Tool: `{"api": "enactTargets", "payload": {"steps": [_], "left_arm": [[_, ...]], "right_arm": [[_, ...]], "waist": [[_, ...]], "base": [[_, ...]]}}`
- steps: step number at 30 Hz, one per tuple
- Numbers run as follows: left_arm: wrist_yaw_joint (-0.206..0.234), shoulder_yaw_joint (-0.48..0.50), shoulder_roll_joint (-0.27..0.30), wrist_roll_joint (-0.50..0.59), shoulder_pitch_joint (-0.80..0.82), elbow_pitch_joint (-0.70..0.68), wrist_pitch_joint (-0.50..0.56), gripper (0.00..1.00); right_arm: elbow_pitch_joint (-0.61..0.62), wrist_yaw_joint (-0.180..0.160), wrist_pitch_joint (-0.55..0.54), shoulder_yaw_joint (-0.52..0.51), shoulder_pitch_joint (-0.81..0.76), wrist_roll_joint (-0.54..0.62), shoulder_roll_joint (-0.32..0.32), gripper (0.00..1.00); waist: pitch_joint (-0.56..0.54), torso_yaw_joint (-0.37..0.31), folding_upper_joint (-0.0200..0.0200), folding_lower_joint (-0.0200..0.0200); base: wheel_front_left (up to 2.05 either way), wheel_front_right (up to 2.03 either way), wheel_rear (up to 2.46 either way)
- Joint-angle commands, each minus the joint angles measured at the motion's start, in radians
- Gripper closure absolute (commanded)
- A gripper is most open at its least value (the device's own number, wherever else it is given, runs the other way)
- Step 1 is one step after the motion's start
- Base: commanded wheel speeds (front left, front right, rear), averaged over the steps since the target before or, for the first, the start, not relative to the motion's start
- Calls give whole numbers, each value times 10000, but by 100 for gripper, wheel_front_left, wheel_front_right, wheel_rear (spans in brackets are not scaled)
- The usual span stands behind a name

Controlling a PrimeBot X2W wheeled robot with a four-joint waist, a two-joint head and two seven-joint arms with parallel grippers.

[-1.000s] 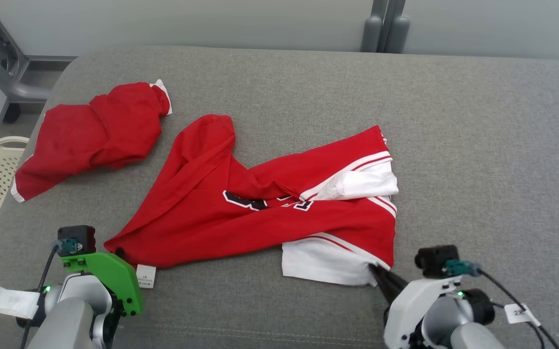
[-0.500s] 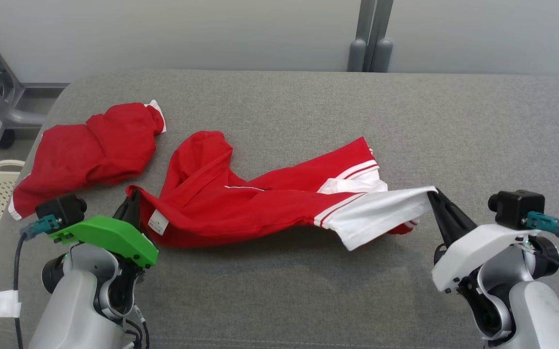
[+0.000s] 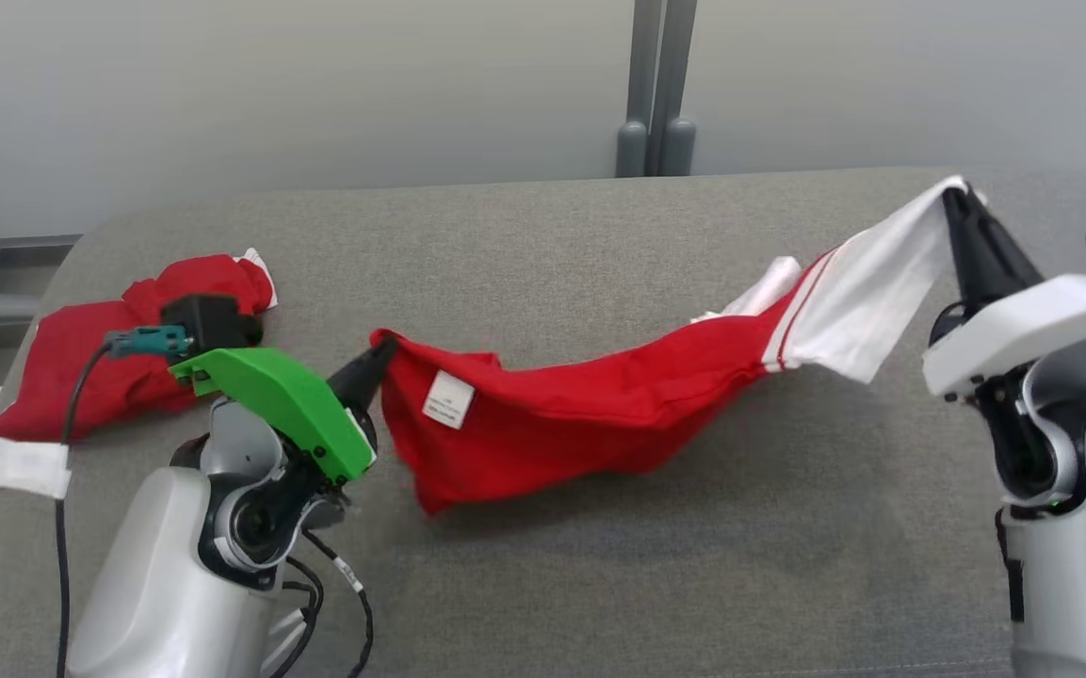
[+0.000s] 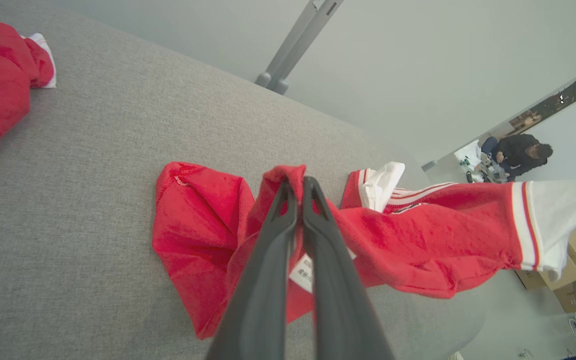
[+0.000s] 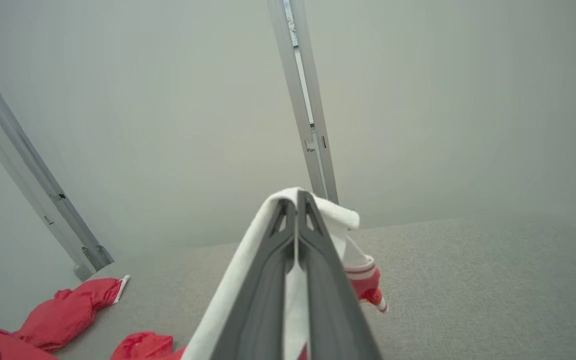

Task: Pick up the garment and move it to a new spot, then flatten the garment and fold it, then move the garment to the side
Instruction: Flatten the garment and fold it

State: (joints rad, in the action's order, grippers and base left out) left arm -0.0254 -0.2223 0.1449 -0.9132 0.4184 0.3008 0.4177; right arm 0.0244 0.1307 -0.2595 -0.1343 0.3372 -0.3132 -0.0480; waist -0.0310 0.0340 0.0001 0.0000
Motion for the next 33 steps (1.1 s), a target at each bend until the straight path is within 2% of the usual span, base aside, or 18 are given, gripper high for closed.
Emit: {"api": "enactTargets", "payload": {"steps": [1,4,6,10,14,17,19,21,23,26,27,28,33], "left_arm": [[36,-220,235,-133,49,-132,684,100],[93,-723,614,-454,-161,-472,2399,100],[188,-851,817,-698,-304,-731,3121,100],[594,-244,320,-2433,-579,-1304,4261,100],[1525,1016,-288,-4178,-140,-1940,4524,100],[2316,1821,-618,-4774,664,-2157,3965,100],[2771,2353,-760,-5005,1455,-2019,3189,100],[3130,2656,-871,-5132,2330,-1733,2368,100],[3307,2722,-915,-5309,3174,-1321,1634,100],[3339,2593,-931,-5476,4476,-609,494,100],[3339,2593,-931,-5476,4476,-609,494,100],[3300,2478,-928,-5563,4880,-334,129,100],[2799,2229,-907,-5227,6697,880,-1965,100]], "right_arm": [[80,1,-133,-202,428,222,-47,100],[39,1,-470,-577,1119,794,-41,100],[-57,1,-656,-786,1442,1041,-41,100],[-578,1,-1098,-1123,2016,611,-38,100],[-1496,2,-1533,-1185,2940,-466,-34,100],[-2460,2,-1603,-1105,4035,-1328,-40,100],[-3281,2,-1388,-1047,4948,-1732,-41,100],[-4296,4,-1037,-1063,5978,-2043,-37,100],[-5413,2,-551,-1033,7011,-2057,-32,100],[-7334,4,100,-1100,8650,-2401,-32,100],[-7334,4,100,-1100,8650,-2401,-32,100],[-7993,4,318,-1057,9193,-2550,-31,100],[-10549,2,1831,-740,11519,-3113,-44,100]], "waist": [[-34,-222,-1,0],[8,-327,-1,0],[37,-369,-1,0],[142,-451,-1,0],[507,-541,-1,0],[1047,-623,-1,0],[1433,-670,-1,0],[1884,-716,-1,0],[2337,-770,-1,0],[3048,-830,-1,0],[3048,-830,-1,0],[3262,-854,-1,0],[4217,-972,-1,0]], "base": [[0,0,0],[0,0,0],[0,0,0],[0,0,0],[0,0,0],[0,0,0],[0,0,0],[0,0,0],[0,0,0],[0,0,0],[0,0,0],[0,0,0],[0,0,0]]}}
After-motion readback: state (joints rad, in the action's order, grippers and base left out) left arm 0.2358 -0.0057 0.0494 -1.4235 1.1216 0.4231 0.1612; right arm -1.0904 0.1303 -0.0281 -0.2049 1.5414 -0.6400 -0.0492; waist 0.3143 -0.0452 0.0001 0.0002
